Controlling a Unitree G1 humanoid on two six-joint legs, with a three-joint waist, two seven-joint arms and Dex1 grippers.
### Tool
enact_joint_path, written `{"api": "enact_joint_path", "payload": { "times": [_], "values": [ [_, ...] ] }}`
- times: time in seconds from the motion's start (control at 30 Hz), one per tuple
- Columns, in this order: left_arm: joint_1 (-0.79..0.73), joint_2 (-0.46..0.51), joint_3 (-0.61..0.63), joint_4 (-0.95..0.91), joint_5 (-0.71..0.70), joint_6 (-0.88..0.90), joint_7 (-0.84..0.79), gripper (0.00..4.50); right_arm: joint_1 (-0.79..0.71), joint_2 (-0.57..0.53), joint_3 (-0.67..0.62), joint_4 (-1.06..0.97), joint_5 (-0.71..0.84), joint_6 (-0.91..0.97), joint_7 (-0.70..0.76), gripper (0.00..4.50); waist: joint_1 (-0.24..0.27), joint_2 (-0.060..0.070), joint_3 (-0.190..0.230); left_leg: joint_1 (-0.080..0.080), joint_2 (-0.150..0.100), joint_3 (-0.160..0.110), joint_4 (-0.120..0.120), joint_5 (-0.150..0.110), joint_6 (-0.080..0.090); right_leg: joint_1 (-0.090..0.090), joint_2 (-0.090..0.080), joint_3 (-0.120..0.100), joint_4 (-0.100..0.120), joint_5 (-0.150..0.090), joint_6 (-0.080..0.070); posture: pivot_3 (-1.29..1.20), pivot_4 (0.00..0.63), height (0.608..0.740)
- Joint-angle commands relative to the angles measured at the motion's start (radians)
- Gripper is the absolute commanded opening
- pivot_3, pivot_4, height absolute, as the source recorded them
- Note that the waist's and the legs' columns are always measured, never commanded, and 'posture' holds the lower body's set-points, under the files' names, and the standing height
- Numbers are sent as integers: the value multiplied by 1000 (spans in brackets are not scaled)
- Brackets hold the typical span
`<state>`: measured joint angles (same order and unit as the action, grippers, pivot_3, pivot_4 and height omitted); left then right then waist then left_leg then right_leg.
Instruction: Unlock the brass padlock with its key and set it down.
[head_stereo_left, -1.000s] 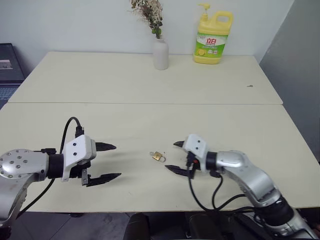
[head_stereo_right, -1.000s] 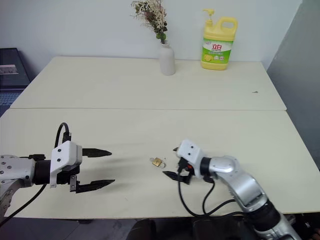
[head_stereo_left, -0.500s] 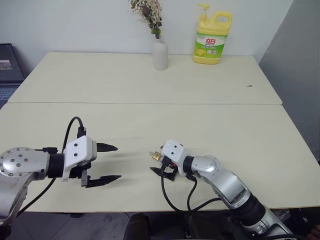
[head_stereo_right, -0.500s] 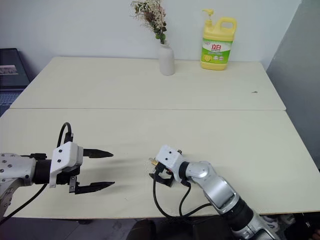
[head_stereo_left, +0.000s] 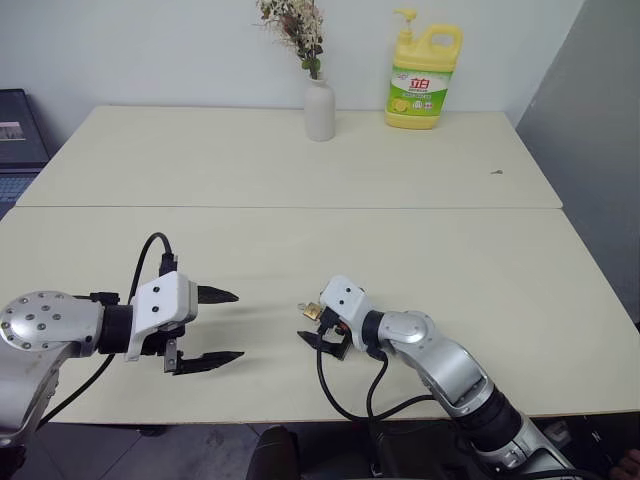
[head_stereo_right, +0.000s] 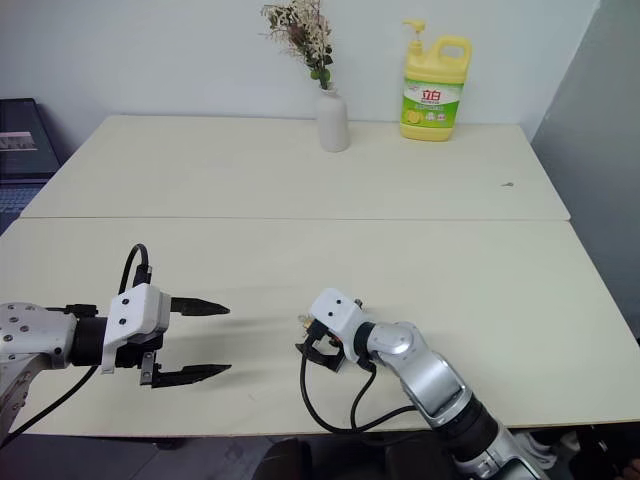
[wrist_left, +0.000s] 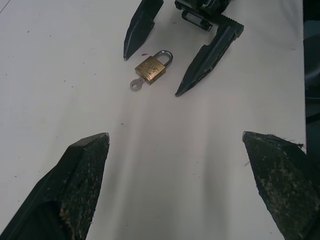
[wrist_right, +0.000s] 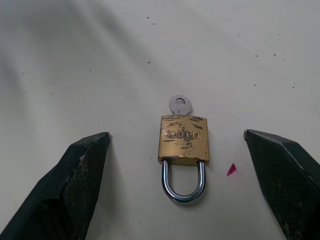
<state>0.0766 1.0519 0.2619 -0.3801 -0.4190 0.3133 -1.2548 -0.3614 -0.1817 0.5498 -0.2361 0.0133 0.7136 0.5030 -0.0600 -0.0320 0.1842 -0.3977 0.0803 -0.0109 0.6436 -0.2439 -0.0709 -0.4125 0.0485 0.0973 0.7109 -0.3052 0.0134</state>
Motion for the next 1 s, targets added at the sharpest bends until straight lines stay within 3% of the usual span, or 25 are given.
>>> {"api": "enact_joint_path", "payload": {
  "times": [0.03,0.27,0.3,0.5,0.73,1.0],
  "values": [
    [-7,4,-3,-2,7,-23,-1,4500,10,3,0,30,-24,4,-26,3577,0,0,0,0,0,0,0,0,0,0,0,0,1,0,0,0,150,740],
    [-11,2,-18,7,14,-37,3,4500,6,-6,-5,46,-30,-6,-24,1046,0,0,0,0,0,0,1,0,0,-1,0,0,2,0,0,0,150,740],
    [-12,1,-19,7,15,-37,5,4500,6,-13,-4,43,-32,-9,-20,930,0,0,0,0,0,0,1,0,0,-1,0,0,2,0,0,0,150,740],
    [-13,-13,-23,15,10,-26,23,4500,-12,-65,5,37,-61,-77,3,940,4,0,0,0,0,0,1,0,0,-1,0,0,2,0,0,0,150,740],
    [-50,-53,-32,22,-24,30,62,4500,-13,-200,-35,-3,-92,-228,46,940,11,-1,-1,-1,-1,0,1,0,0,-1,-1,0,2,0,0,0,150,740],
    [-133,-98,-85,33,-52,73,84,4500,6,-396,-119,-83,-209,-534,51,940,6,-1,0,-2,-1,0,1,0,0,-2,0,0,2,0,0,0,150,740]
  ]
}}
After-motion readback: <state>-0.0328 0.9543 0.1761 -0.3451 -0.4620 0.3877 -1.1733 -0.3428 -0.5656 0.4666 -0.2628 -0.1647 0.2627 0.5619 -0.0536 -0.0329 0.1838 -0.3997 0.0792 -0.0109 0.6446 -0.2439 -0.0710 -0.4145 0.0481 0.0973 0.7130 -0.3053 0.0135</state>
